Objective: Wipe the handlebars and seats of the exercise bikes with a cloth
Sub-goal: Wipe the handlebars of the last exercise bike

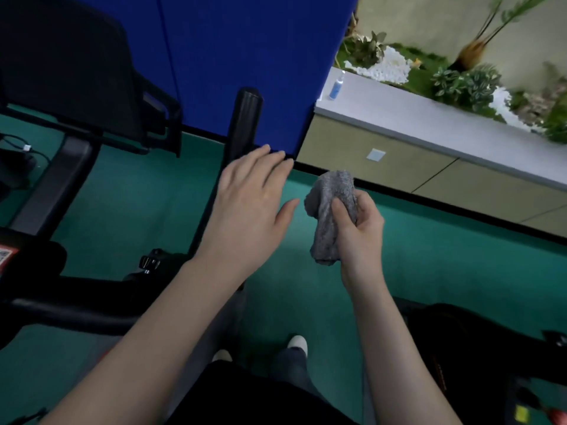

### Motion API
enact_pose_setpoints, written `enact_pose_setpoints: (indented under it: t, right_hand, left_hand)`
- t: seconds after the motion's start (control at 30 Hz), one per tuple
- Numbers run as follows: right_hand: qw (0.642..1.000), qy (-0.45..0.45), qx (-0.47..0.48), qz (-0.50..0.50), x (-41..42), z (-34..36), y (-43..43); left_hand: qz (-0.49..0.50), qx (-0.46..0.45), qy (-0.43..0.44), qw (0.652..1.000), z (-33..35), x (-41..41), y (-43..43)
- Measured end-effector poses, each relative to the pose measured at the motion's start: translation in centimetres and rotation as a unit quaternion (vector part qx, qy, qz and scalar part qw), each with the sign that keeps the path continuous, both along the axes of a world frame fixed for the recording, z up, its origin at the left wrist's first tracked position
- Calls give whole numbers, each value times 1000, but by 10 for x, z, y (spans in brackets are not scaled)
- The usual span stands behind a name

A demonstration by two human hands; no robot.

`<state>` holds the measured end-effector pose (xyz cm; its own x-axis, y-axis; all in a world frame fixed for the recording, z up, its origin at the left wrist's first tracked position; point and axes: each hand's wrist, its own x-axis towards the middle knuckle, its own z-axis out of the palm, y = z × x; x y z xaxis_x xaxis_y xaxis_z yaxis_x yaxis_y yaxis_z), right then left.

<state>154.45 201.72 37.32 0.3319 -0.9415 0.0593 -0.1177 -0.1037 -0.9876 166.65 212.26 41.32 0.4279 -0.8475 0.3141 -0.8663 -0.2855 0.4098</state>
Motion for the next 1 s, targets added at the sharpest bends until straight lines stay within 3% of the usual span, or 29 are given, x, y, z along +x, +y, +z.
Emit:
enact_pose_setpoints:
  t: [0.4, 0.67, 1.0]
  right_hand:
    - [997, 48, 6, -57, -118, -26, -65]
    - [994, 75, 29, -78, -209, -47, -122]
    - [991, 104, 54, -67, -253, -63, -182]
  left_hand:
    - [-85, 120, 8, 989, -52, -90, -87]
    - [-112, 228, 78, 964, -105, -158, -155]
    - [-56, 264, 145, 952, -127, -164, -177]
